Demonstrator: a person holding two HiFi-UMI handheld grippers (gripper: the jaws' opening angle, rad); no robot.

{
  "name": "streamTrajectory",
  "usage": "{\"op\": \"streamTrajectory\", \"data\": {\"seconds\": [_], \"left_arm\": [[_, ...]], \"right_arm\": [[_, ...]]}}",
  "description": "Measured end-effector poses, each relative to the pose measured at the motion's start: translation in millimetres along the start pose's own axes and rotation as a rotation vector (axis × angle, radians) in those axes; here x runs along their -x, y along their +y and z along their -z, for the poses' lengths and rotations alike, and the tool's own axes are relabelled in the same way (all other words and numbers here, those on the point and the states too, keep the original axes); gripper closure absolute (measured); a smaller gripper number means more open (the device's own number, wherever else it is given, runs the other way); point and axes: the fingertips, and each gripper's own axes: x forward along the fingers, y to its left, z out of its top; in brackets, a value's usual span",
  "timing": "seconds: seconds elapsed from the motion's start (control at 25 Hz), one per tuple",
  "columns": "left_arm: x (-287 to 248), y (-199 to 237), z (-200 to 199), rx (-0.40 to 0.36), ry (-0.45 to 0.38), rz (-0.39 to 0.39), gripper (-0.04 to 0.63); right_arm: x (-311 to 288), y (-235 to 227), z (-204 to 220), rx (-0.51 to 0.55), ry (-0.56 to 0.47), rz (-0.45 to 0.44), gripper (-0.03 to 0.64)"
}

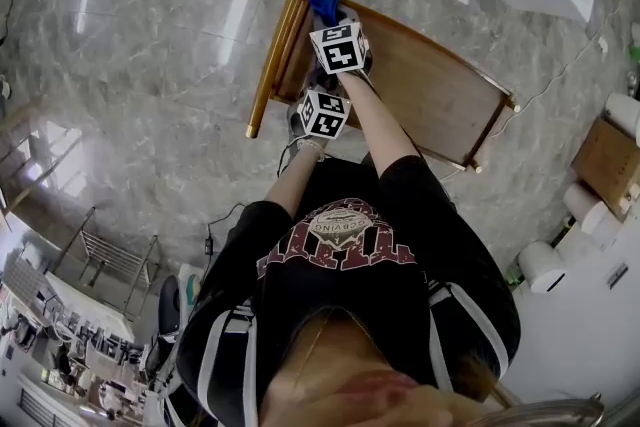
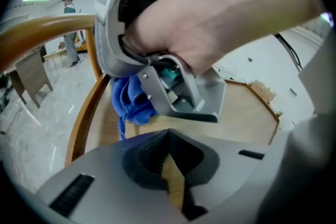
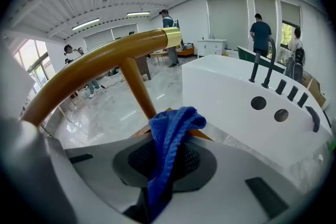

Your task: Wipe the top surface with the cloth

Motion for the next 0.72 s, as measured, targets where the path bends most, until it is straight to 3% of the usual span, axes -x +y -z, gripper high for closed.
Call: {"op": "streamTrajectory", "data": {"seconds": [0.12, 0.32, 0.72], "left_arm": [[1.3, -1.3, 2.4, -0.073, -0.025, -0.016, 0.548], [0.4, 1.2, 0.0, 0.043, -0.017, -0.023, 0.548], [0.2, 0.5, 2.3, 0.029, 0.015, -0.018, 0.548]], "right_arm": [[0.6, 1.7, 1.2, 0.027, 0.003, -0.017, 0.561], [2.1, -1.1, 2.6, 0.039, -0.008, -0.051, 0.561], [8.5, -6.0, 9.9, 0.014, -0.018, -0.06, 0.561]]}}
